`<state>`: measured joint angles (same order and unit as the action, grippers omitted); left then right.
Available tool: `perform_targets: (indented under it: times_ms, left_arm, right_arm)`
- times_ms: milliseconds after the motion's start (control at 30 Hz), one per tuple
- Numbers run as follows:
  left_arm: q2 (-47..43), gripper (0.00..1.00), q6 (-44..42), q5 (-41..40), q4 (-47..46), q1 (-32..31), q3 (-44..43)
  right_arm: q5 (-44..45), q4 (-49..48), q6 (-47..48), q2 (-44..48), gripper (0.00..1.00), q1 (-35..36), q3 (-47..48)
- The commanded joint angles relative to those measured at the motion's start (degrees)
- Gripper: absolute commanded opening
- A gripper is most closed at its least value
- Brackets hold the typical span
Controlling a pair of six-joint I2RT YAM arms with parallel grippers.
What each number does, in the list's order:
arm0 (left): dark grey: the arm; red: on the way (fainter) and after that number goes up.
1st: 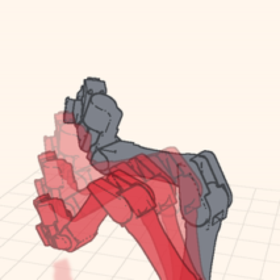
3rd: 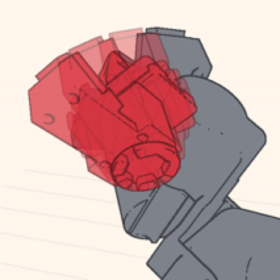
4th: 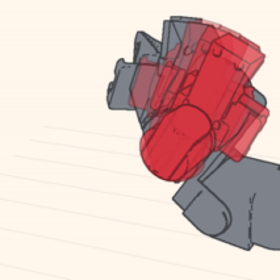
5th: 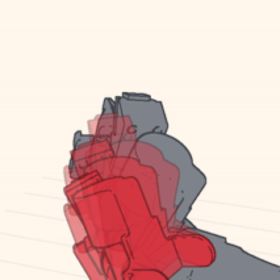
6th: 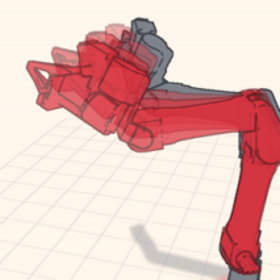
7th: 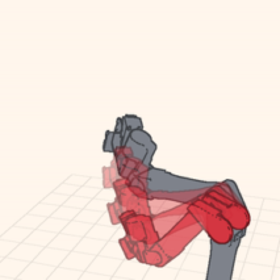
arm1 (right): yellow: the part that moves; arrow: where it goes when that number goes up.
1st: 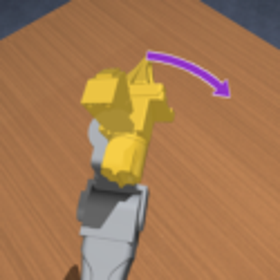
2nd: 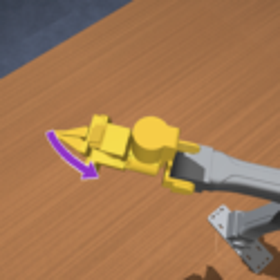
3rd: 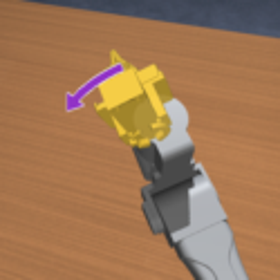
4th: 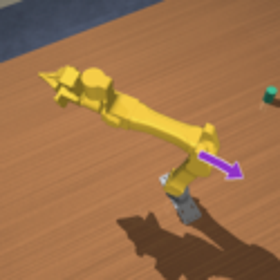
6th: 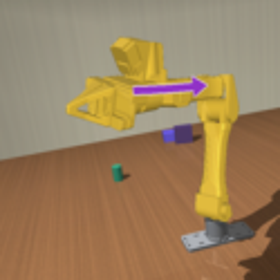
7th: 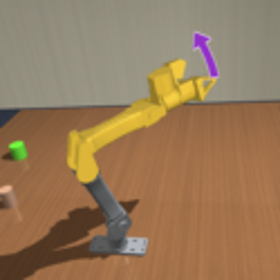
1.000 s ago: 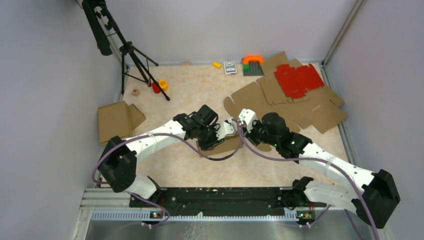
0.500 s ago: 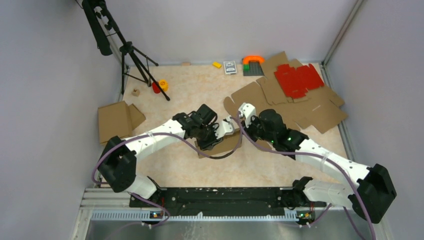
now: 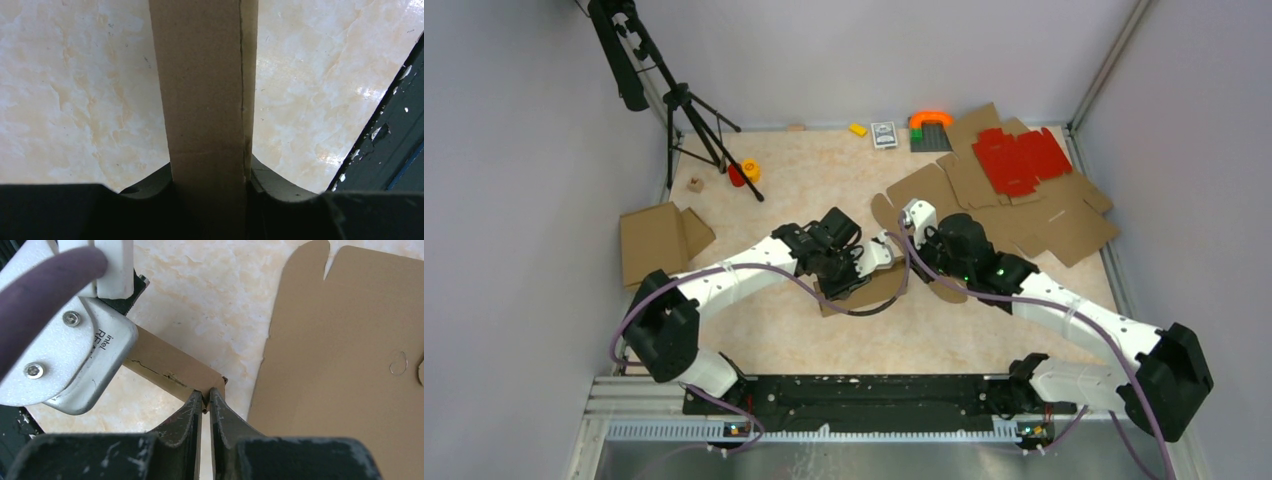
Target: Fold the paper box
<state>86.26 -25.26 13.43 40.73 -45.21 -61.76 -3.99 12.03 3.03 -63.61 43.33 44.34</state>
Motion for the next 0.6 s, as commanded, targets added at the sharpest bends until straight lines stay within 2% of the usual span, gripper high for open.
perform_targets:
  times_ms: [0,200,267,400,567]
  left_arm:
    - [2.29,0.33,-1.29,2.13,-0.56,-1.90,-0.73]
    - [1.79,0.33,-0.75,3.61,-1.08,-1.82,-0.81]
    - [1.74,0.33,-0.75,3.49,-1.09,-1.81,-0.78]
    - [1.90,0.33,-0.76,3.40,-1.00,-1.82,-0.91]
    - [2.38,0.32,-0.49,3.48,-0.87,-1.81,-1.29]
  right_arm:
    - [-1.96,-4.10,-0.39,-0.27,0.12,1.04,3.21]
    - [-0.67,-7.17,6.06,1.54,0.27,1.92,-3.03]
    - [0.13,-7.92,8.11,2.77,0.29,2.11,-5.25]
    - [4.43,-8.96,10.21,4.06,0.28,2.38,-8.24]
    - [7.33,-11.57,9.86,4.74,0.14,2.39,-9.66]
